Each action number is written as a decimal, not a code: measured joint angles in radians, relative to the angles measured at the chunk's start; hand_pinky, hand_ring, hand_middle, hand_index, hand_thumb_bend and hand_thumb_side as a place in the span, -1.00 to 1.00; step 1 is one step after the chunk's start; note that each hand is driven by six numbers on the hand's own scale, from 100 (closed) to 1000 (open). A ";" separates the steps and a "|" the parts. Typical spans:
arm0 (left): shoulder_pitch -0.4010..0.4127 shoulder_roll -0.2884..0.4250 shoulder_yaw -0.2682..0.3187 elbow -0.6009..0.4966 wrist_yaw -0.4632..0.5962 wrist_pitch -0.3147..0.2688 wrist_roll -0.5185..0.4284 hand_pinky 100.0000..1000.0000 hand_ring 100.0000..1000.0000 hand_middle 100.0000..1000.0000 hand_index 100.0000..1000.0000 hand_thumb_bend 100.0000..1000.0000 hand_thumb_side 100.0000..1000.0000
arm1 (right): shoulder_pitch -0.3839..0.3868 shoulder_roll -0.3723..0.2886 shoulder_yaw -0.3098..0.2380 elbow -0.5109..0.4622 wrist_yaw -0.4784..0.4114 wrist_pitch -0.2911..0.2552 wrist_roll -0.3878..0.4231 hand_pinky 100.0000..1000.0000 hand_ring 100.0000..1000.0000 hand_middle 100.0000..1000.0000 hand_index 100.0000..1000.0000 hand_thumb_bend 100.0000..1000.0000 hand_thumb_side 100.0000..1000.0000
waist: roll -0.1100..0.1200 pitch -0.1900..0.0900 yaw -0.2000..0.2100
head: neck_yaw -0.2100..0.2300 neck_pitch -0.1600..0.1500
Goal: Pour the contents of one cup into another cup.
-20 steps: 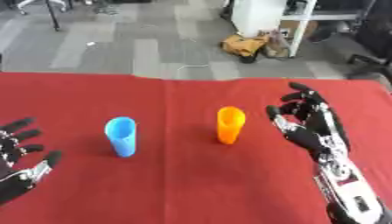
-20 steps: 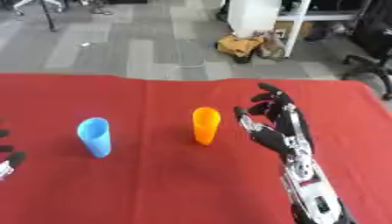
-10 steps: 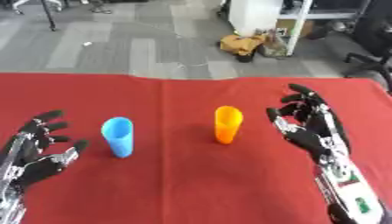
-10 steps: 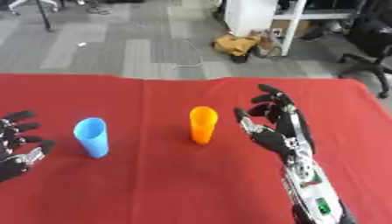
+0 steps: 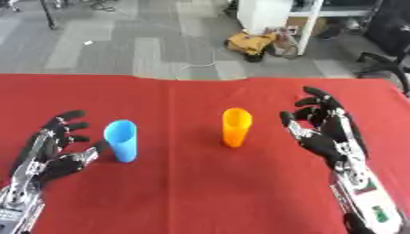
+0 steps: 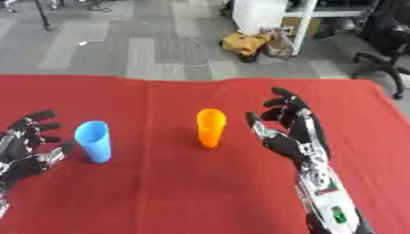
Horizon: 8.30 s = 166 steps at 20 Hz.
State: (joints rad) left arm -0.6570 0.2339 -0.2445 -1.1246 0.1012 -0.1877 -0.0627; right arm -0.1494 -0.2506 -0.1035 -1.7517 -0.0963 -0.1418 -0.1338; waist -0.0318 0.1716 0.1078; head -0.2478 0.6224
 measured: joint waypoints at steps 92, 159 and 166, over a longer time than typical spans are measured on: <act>-0.043 0.035 -0.010 -0.061 -0.019 -0.080 0.007 -0.26 -0.07 -0.01 0.37 -0.71 -1.00 | -0.041 -0.065 0.006 0.156 -0.038 -0.004 -0.006 0.12 -0.05 0.03 0.60 -0.25 -1.00 | -0.005 0.016 -0.048 | 0.002 -0.002; 0.007 -0.007 -0.077 -0.236 0.075 -0.022 -0.111 -0.18 -0.04 -0.01 0.39 -0.75 -1.00 | -0.432 -0.091 0.247 0.734 0.059 -0.137 0.283 0.70 0.25 0.19 0.67 0.01 -1.00 | 0.024 -0.002 0.055 | -0.055 0.001; 0.007 -0.015 -0.078 -0.230 0.075 -0.023 -0.113 -0.18 -0.04 -0.01 0.39 -0.76 -1.00 | -0.442 -0.068 0.252 0.751 0.084 -0.146 0.222 0.24 -0.08 -0.05 0.52 -0.10 -1.00 | 0.024 -0.002 0.058 | -0.060 0.003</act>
State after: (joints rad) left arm -0.6502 0.2185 -0.3225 -1.3545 0.1761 -0.2110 -0.1755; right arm -0.5913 -0.3184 0.1487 -1.0007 -0.0124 -0.2880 0.0885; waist -0.0078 0.1695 0.1657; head -0.3079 0.6257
